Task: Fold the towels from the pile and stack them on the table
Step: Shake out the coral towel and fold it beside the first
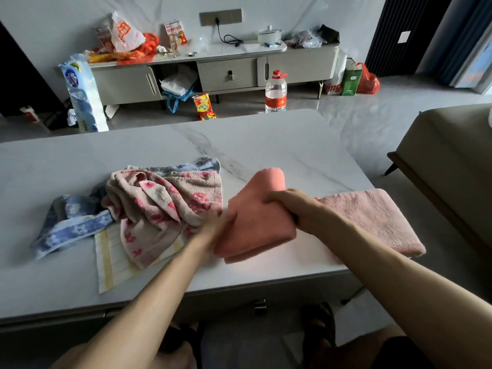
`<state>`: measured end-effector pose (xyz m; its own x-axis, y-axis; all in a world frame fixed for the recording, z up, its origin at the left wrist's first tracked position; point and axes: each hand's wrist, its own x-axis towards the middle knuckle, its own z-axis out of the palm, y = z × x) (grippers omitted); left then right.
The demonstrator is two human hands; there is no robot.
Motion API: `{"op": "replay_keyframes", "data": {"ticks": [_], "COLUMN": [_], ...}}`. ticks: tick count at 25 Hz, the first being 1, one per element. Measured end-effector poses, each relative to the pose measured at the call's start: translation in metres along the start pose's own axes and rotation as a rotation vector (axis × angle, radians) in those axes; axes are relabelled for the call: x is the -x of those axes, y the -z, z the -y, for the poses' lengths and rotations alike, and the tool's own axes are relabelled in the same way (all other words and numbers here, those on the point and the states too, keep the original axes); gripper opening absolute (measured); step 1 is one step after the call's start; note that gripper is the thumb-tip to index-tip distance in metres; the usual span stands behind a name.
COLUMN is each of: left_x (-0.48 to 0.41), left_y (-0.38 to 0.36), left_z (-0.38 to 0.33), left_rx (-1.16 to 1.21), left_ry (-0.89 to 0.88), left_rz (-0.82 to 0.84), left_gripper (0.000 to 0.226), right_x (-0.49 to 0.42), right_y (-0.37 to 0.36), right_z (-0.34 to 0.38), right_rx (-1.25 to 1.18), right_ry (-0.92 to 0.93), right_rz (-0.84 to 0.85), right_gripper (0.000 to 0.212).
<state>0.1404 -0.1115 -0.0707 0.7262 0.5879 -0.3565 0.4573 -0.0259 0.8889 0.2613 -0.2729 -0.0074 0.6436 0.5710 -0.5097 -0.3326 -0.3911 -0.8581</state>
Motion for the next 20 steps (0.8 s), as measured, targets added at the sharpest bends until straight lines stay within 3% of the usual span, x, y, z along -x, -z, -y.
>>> {"op": "replay_keyframes", "data": {"ticks": [3, 5, 7, 11, 14, 17, 20], "left_x": [0.038, 0.057, 0.067, 0.069, 0.064, 0.054, 0.045], "left_y": [0.001, -0.004, -0.021, -0.089, -0.147, -0.190, -0.222], "left_z": [-0.020, -0.037, -0.049, -0.061, -0.085, -0.108, -0.093], "left_rx": [0.541, 0.651, 0.555, 0.255, 0.153, 0.046, -0.173], "left_ry": [0.110, 0.115, 0.068, -0.052, -0.197, -0.295, -0.251], "left_rz": [0.291, 0.348, 0.294, 0.134, 0.072, 0.024, -0.027], "left_gripper": [0.031, 0.033, 0.034, 0.042, 0.055, 0.067, 0.081], "right_x": [0.020, 0.035, 0.050, 0.069, 0.077, 0.066, 0.045], "right_y": [0.014, 0.033, 0.059, 0.112, 0.158, 0.203, 0.218], "right_z": [0.029, 0.034, 0.021, -0.026, -0.025, -0.014, -0.044], "right_rx": [-0.062, -0.094, -0.061, 0.448, 0.375, 0.444, 0.613], "right_ry": [0.027, 0.037, 0.051, 0.112, 0.178, 0.256, 0.212], "right_rz": [0.050, 0.044, -0.050, -0.362, -0.469, -0.548, -0.563], "right_gripper": [0.042, 0.041, 0.035, 0.038, 0.070, 0.063, 0.057]}}
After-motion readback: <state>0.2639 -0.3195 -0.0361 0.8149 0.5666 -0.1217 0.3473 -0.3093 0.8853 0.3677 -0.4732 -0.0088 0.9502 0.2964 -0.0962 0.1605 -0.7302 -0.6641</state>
